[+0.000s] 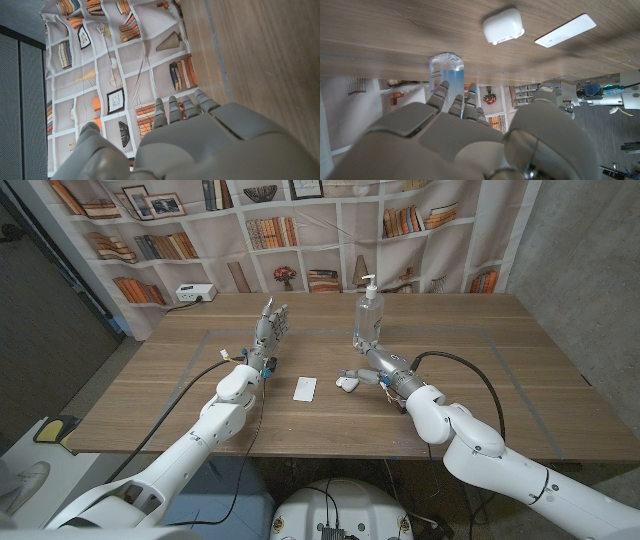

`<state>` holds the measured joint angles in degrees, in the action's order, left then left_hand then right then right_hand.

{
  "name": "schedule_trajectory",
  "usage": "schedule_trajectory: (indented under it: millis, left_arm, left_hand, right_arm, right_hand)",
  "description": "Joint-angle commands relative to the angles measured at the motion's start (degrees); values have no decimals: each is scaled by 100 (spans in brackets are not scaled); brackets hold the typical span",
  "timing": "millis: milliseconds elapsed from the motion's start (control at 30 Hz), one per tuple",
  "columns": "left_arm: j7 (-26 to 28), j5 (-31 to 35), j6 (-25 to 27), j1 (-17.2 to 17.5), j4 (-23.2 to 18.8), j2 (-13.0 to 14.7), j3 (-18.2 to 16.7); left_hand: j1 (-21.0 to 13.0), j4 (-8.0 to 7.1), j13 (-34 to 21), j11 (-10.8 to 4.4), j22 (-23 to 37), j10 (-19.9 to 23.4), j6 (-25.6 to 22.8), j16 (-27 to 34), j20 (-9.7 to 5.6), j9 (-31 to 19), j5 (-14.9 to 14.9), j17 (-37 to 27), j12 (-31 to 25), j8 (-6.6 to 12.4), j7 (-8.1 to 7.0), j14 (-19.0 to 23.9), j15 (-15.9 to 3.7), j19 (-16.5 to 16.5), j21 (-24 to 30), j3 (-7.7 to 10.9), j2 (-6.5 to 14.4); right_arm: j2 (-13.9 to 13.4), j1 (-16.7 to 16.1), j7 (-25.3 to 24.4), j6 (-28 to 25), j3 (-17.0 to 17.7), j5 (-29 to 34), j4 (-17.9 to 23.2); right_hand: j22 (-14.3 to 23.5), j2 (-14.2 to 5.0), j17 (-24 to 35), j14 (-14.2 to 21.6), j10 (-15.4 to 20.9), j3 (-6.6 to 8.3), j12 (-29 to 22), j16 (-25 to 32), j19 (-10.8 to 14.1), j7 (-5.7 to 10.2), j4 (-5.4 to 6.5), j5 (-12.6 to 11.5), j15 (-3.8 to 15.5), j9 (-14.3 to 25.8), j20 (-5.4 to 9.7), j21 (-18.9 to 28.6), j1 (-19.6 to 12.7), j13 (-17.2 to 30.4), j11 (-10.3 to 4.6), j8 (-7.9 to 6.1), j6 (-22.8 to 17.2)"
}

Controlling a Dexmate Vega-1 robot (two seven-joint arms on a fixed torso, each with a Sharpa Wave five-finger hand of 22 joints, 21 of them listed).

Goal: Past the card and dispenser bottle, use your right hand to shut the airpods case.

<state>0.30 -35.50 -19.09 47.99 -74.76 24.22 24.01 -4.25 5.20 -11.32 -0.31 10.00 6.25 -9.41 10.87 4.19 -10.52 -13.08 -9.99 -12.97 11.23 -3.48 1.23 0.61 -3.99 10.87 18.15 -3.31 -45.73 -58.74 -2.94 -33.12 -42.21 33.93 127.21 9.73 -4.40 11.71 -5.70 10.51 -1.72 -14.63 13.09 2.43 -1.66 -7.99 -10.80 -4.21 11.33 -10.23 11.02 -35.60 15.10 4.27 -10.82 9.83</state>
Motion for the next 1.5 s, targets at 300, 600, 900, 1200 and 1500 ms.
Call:
schedule_trajectory:
  millis: [300, 600, 900, 1200, 1500]
  left_arm:
    - [8, -38, 8, 73, -81, 48, -42]
    - [25, -32, 33, 109, -134, 87, -50]
    - [27, -36, 48, 110, -135, 92, -50]
    - [0, -33, 40, 85, -58, 57, -23]
    - [-42, -71, 48, 35, 35, 5, -12]
  left_hand:
    - [-17, 4, -14, 9, 9, 40, -54, -3, -15, -16, -28, -29, -9, -5, 6, 75, 2, -23, 30, -32, 80]
    - [-16, 3, -14, 9, 9, 57, -57, -6, -18, -16, -28, -30, -12, -5, -6, 74, -3, -22, 29, -39, 84]
    - [-15, 3, -15, -3, 9, 60, -55, -8, -14, -16, -28, -30, -8, -7, 0, 75, -5, -21, 27, -48, 90]
    - [-15, 3, -16, -23, 9, 71, -62, -10, -15, -16, -29, -30, -8, -5, -2, 74, -1, -18, 26, -55, 95]
    - [-15, 3, -17, -1, 9, 71, -51, -12, -18, -16, -29, -30, -5, -10, 4, 74, -1, -16, 25, -62, 99]
  right_arm:
    - [156, 103, 105, -191, -322, 705, -61]
    - [203, 163, 360, -156, -346, 740, -32]
    - [274, 236, 543, -299, -496, 1126, -102]
    - [339, 239, 666, -295, -583, 1348, -201]
    - [424, 222, 679, -372, -628, 1666, -281]
  right_hand:
    - [12, -4, 15, 24, 79, 55, -43, 44, 89, -17, -36, -7, 61, 14, 3, 17, -138, 53, -75, -39, 902]
    - [11, -15, 13, -5, 36, 88, -30, 28, 78, -10, -60, -12, 76, 14, 7, 6, -215, 86, -99, -34, 957]
    - [12, -43, 16, -90, -103, 149, 17, -7, 12, 2, -95, -15, 86, 15, 17, -22, -345, 131, -112, -36, 1022]
    - [12, -32, 18, -105, -121, 166, 11, -15, -9, 0, -102, -11, 78, 15, 10, -26, -397, 168, -137, -39, 1053]
    - [12, 15, 28, 114, -31, 173, -67, 62, 19, 8, -94, -10, 182, 14, 7, -9, -452, 251, -152, -61, 1052]
